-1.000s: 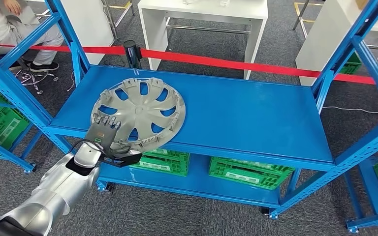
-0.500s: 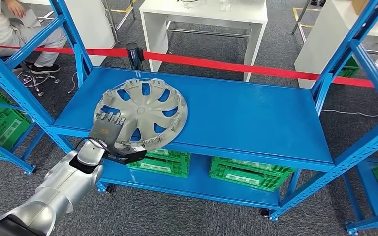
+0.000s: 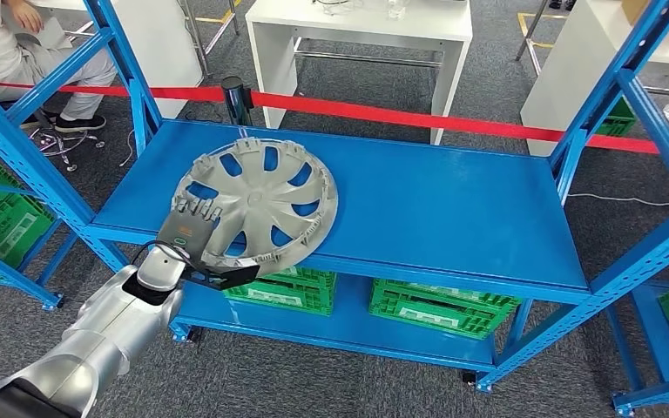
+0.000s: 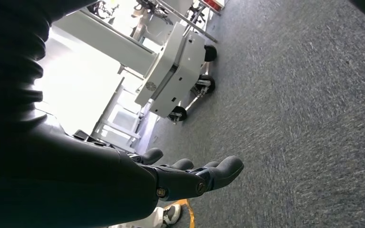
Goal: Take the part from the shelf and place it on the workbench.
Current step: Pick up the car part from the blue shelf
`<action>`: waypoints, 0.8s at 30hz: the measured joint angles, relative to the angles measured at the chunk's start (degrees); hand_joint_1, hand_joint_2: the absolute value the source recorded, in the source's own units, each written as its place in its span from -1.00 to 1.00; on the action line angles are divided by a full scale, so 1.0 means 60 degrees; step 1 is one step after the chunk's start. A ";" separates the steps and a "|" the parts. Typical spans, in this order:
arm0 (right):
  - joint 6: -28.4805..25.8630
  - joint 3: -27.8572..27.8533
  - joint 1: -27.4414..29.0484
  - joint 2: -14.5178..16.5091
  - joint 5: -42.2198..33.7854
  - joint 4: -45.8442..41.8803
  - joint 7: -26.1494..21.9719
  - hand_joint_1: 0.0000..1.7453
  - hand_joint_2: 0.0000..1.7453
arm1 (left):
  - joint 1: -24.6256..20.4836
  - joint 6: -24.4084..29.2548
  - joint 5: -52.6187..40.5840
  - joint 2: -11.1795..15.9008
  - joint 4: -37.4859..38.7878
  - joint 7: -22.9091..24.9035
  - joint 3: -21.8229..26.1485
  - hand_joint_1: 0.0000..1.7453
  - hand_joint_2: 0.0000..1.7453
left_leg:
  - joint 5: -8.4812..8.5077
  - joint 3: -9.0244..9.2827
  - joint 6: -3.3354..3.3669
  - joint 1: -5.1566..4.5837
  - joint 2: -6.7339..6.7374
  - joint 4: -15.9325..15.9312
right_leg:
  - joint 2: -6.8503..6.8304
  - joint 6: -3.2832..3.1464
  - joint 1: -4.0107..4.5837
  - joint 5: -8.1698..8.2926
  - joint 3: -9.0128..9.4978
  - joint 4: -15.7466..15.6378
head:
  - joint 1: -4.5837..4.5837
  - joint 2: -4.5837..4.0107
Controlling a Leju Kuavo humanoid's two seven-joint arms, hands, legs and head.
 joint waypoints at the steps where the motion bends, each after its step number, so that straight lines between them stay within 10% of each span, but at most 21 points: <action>1: 0.0000 -0.0001 0.0000 0.0000 0.0005 0.0000 0.0005 -1.00 1.00 | 0.0004 -0.0055 0.0017 0.0000 0.0002 -0.0009 0.0001 0.89 1.00 | 0.0000 0.0000 0.0000 0.0000 0.0000 0.0000 | 0.0000 0.0000 0.0000 0.0000 -0.0001 0.0000 | 0.0000 0.0000; 5: 0.0000 -0.0005 -0.0009 0.0000 0.0056 0.0000 0.0016 -1.00 1.00 | 0.0006 -0.0293 0.0023 0.0000 0.0004 -0.0078 0.0004 -0.95 1.00 | 0.0000 0.0000 0.0000 0.0000 -0.0002 -0.0001 | -0.0002 -0.0001 0.0001 -0.0003 0.0001 0.0000 | 0.0000 0.0000; 14: 0.0000 -0.0066 -0.0008 0.0000 0.0070 0.0000 0.0013 -1.00 1.00 | -0.0015 -0.0374 -0.0121 -0.0028 -0.0002 -0.0118 0.0004 -1.00 1.00 | -0.0001 0.0002 -0.0001 0.0000 0.0014 -0.0002 | 0.0006 -0.0002 0.0000 -0.0003 -0.0003 0.0000 | 0.0000 0.0000; 15: 0.0000 -0.0066 -0.0007 0.0000 0.0075 0.0000 0.0005 -1.00 1.00 | -0.0015 -0.0391 -0.0123 -0.0029 -0.0002 -0.0120 0.0004 -0.99 1.00 | -0.0001 0.0001 -0.0001 0.0000 0.0014 -0.0002 | 0.0006 -0.0002 0.0001 -0.0003 -0.0003 0.0000 | 0.0000 0.0000; 19: 0.0000 -0.0073 -0.0008 0.0000 0.0101 0.0000 -0.0075 -1.00 1.00 | -0.0013 -0.0506 -0.0122 -0.0029 0.0001 -0.0162 0.0004 1.00 1.00 | -0.0001 0.0001 -0.0001 0.0000 0.0013 -0.0005 | 0.0005 -0.0002 0.0001 -0.0003 -0.0003 0.0000 | 0.0000 0.0000; 24: 0.0000 -0.0075 -0.0009 0.0000 0.0177 0.0000 -0.0162 -1.00 1.00 | 0.0001 -0.0609 -0.0126 0.0008 0.0022 -0.0302 0.0000 1.00 1.00 | -0.0001 0.0000 -0.0001 0.0000 0.0005 -0.0008 | 0.0001 -0.0002 0.0001 -0.0006 -0.0003 0.0000 | 0.0000 0.0000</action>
